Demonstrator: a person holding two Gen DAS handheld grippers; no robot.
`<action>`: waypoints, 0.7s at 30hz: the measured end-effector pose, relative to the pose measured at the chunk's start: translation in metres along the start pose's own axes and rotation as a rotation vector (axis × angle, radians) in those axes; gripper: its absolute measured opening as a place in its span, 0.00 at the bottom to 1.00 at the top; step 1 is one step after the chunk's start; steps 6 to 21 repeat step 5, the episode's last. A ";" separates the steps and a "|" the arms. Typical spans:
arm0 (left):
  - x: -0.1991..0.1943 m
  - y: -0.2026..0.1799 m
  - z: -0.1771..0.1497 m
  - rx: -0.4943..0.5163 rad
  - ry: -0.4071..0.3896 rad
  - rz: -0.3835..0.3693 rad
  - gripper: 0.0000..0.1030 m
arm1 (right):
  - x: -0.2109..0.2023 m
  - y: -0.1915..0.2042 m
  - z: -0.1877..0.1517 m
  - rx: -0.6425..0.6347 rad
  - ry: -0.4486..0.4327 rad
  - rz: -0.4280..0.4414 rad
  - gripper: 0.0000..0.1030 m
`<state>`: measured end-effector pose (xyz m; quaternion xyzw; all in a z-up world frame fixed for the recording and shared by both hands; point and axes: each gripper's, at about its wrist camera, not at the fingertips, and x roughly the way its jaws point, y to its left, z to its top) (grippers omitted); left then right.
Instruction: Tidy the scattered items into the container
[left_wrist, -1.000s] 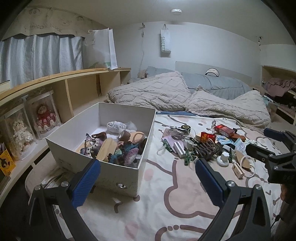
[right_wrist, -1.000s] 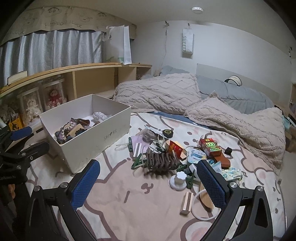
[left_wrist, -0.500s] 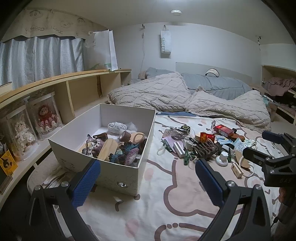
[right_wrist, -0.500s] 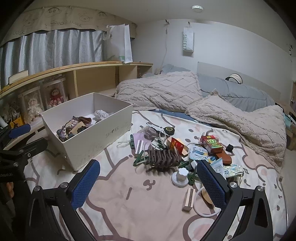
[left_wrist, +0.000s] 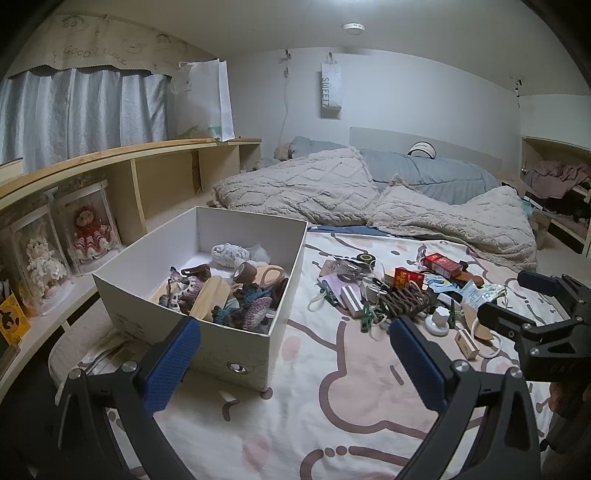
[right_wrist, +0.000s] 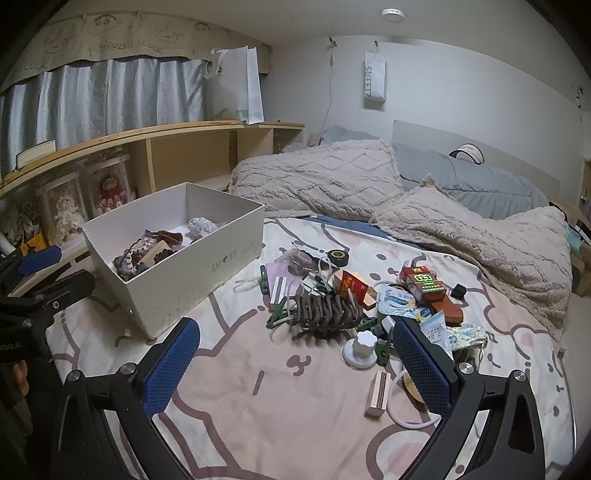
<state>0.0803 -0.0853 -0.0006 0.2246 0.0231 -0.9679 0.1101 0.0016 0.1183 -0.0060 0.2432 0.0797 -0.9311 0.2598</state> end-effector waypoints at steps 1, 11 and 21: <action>0.000 0.000 0.000 -0.002 0.000 -0.002 1.00 | 0.000 0.000 0.000 0.000 0.000 0.000 1.00; 0.001 -0.001 0.000 -0.002 0.003 -0.005 1.00 | 0.000 0.000 0.000 0.000 0.000 0.001 1.00; 0.001 -0.001 0.000 -0.002 0.003 -0.005 1.00 | 0.000 0.000 0.000 0.000 0.000 0.001 1.00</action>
